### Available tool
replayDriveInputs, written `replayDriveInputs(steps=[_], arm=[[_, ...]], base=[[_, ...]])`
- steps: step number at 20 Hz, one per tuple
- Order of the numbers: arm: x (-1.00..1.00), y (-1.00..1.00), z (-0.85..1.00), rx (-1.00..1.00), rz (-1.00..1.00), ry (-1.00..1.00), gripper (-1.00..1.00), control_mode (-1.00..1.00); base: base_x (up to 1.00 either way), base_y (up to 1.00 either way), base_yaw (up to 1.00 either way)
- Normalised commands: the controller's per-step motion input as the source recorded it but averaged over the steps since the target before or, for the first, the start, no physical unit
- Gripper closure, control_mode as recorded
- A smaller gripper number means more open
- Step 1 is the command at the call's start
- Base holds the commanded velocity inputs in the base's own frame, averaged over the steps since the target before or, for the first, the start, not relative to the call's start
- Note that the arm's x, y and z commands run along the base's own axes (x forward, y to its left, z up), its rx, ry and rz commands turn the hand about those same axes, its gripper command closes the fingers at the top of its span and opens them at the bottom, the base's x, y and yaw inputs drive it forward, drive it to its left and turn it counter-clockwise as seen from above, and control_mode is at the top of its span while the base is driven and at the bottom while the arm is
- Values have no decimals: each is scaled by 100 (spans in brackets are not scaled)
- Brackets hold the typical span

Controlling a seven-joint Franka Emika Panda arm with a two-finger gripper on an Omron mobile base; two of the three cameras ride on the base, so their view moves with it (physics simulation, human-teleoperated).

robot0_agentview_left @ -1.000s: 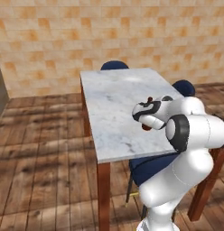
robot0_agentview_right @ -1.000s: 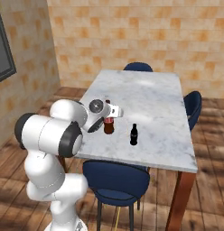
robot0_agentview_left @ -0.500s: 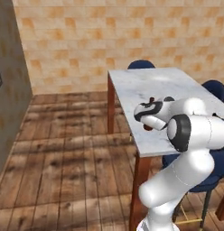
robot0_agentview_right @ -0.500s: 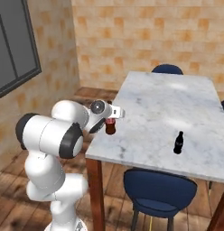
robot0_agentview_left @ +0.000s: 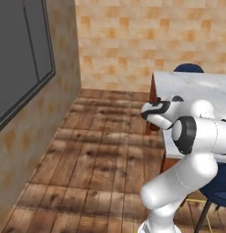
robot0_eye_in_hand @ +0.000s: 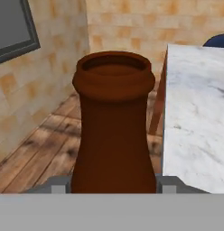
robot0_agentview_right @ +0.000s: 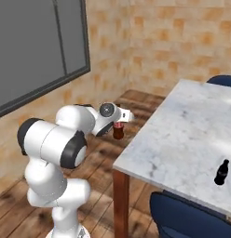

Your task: Place the large bottle from the dining counter next to the other large bottle outside the sink, and place the small bottle from the dining counter next to the other small bottle inside the sink.

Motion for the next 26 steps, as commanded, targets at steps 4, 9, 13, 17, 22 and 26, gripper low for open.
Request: replayDriveInputs(steps=[4, 9, 13, 17, 22, 26], arm=[[0, 0, 0, 0, 0, 0, 100, 100], [0, 0, 0, 0, 0, 0, 100, 100], [0, 0, 0, 0, 0, 0, 100, 100], [0, 0, 0, 0, 0, 0, 100, 100], [0, 0, 0, 0, 0, 0, 100, 100], [0, 0, 0, 0, 0, 0, 100, 100]], base=[[-39, 14, 48], [-45, 17, 49], [-54, 16, 46], [-51, 22, 47], [-54, 30, 48], [-46, 41, 49]])
